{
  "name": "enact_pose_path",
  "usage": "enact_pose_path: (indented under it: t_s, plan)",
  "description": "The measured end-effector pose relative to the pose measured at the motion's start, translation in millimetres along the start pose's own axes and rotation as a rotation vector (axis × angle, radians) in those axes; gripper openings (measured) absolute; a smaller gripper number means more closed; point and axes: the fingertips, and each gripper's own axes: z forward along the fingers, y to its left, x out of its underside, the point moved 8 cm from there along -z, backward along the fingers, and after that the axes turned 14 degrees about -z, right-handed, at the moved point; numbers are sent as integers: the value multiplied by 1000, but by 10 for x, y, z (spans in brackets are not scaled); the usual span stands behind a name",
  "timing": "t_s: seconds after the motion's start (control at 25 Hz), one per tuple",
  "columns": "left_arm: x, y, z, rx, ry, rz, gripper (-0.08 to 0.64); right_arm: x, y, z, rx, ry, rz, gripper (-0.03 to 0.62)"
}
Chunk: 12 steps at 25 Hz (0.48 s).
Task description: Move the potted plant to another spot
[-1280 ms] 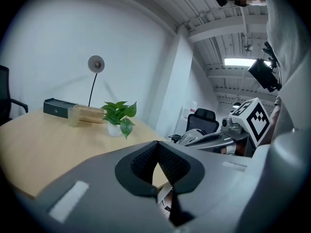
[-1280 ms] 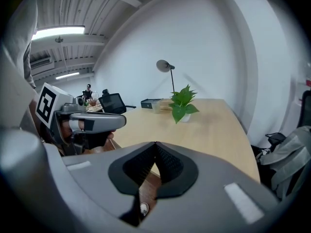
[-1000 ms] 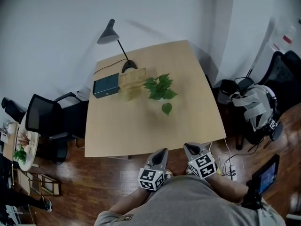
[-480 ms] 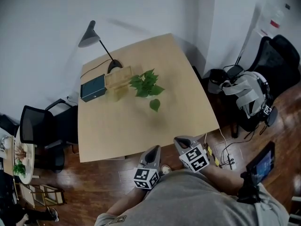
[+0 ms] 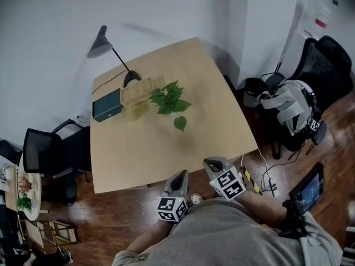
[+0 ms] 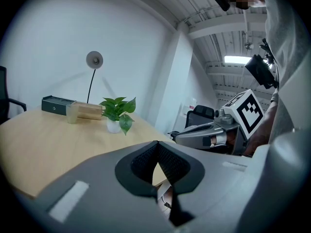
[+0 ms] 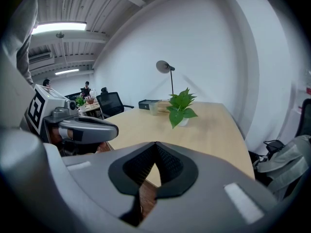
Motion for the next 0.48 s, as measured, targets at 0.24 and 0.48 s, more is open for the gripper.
enact_pose_path:
  t_s: [0.24, 0.48]
  plan:
    - [-7, 25, 32, -3, 0, -6, 5, -5, -52, 36, 7, -1, -5, 5]
    - [-55, 95, 31, -15, -13, -17, 5, -85, -59, 96, 3, -7, -12, 3]
